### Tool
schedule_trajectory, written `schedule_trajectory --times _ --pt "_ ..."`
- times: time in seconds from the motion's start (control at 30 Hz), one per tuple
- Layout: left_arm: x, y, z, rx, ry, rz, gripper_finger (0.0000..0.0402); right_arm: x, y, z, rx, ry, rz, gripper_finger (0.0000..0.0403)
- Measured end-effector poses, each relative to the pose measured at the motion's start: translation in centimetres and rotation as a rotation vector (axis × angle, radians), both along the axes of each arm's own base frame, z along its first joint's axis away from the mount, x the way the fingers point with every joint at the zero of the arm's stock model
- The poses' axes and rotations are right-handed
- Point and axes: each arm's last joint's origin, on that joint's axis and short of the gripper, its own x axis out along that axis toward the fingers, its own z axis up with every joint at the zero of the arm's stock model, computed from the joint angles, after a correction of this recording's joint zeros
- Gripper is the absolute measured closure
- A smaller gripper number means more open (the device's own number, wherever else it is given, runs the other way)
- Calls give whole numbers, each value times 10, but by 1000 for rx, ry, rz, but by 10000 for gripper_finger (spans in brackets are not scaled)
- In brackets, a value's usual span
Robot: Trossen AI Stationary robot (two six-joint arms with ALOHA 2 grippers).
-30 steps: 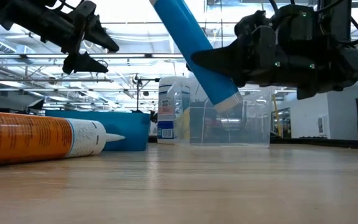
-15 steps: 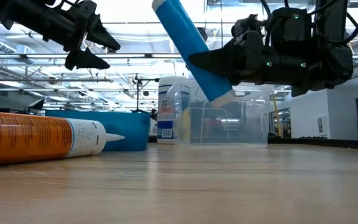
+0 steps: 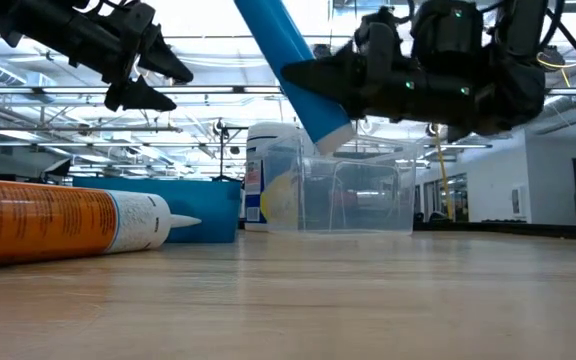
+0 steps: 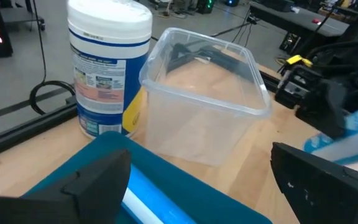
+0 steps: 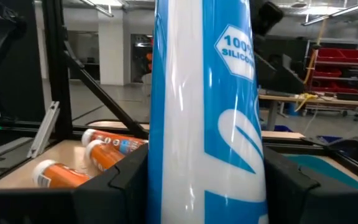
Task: Pick & place silicon tubes, Sealant and Lysol wipes
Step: Put the blue caulk tube into the blue bin
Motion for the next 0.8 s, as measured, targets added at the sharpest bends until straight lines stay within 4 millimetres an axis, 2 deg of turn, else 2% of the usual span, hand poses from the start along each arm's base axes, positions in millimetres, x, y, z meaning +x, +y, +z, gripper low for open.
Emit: schedule_trajectory --times 0.37,0.5,0.67,0.8 --pt "1 0 -5 44 72 -17 19 35 12 21 -132 39 5 192" --pt "4 -3 -8 46 96 -91 30 45 11 28 -164 60 -44 192" --pt "11 -9 -13 96 137 -176 47 44 7 35 -208 133 -171 192" --pt "17 -10 -14 129 143 -194 55 37 6 53 -207 149 -201 192"
